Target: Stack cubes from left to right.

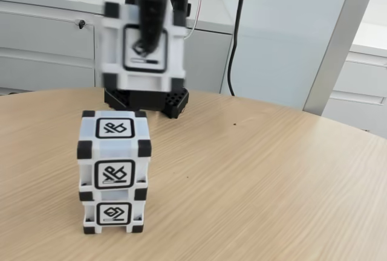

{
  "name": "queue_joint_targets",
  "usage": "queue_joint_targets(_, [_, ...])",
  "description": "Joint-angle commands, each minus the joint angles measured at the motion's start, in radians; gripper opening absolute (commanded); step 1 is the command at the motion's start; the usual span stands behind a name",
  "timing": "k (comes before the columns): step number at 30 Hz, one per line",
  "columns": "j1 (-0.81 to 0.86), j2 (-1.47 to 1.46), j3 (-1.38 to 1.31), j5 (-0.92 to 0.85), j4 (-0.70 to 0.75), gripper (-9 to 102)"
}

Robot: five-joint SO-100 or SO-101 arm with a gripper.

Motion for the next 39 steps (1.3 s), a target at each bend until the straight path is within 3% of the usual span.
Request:
queue_joint_targets(1, [0.014, 0.006, -0.032, -0.028, 0.005, 18])
queue_joint_targets(15, [0.118, 0.005, -0.003, -0.064, 0.008, 17])
queue_joint_targets(23, [0.104, 0.021, 0.121, -0.094, -0.006, 17])
queue_joint_targets(39, [0.115, 0.023, 0.110, -0.046, -0.008, 17])
